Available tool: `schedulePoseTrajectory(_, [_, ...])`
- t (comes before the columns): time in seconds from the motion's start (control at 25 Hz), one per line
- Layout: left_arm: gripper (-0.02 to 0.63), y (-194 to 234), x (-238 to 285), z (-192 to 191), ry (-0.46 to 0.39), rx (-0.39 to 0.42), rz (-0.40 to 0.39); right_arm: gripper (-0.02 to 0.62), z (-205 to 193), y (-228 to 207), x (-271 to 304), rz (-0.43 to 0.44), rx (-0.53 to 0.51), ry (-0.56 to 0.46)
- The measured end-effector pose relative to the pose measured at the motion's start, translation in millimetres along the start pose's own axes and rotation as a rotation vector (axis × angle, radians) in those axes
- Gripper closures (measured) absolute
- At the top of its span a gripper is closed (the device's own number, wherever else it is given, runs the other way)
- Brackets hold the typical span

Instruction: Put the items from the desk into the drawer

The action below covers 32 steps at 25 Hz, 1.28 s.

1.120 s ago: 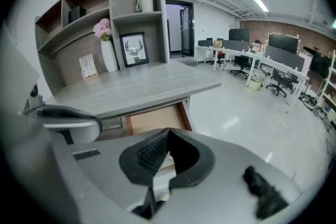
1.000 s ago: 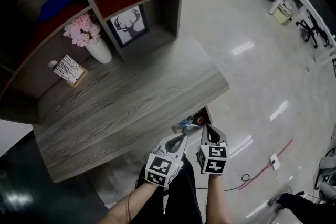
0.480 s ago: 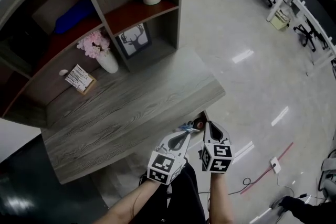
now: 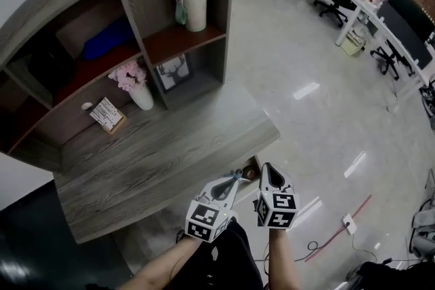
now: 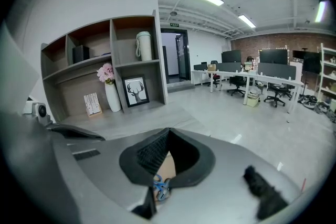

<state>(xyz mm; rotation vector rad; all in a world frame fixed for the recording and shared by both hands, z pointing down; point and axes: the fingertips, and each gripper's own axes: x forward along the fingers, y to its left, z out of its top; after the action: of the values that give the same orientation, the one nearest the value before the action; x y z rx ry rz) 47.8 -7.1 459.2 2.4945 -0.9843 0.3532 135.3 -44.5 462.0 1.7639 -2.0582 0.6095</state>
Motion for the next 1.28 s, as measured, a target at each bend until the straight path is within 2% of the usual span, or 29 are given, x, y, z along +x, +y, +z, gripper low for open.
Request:
schedulePoseTrajectory(0.32, [0.597,-12,-14,22,-0.031,0.028,-0.006,0.586,18,2,-25,0.014,0.034,-0.042])
schedulePoseTrajectory(0.76, [0.597,-29,-36,60,-0.092,0.107,-0.041,0.585,65,23,-67,0.046,-0.058,-0.144])
schedulePoseTrajectory(0.92, [0.597,-26,-41,78,-0.119,0.122,-0.035,0.586,79,26,-82,0.046,-0.074,-0.176])
schedulePoseTrajectory(1.12, [0.597,-23,-51,94,-0.150,0.127,-0.010,0.586,96,30,-101,0.065,-0.081,-0.263])
schedulePoseTrajectory(1.28, [0.597,-23,-57,97,-0.165,0.118,-0.001,0.586,98,29,-114,0.036,-0.074,-0.307])
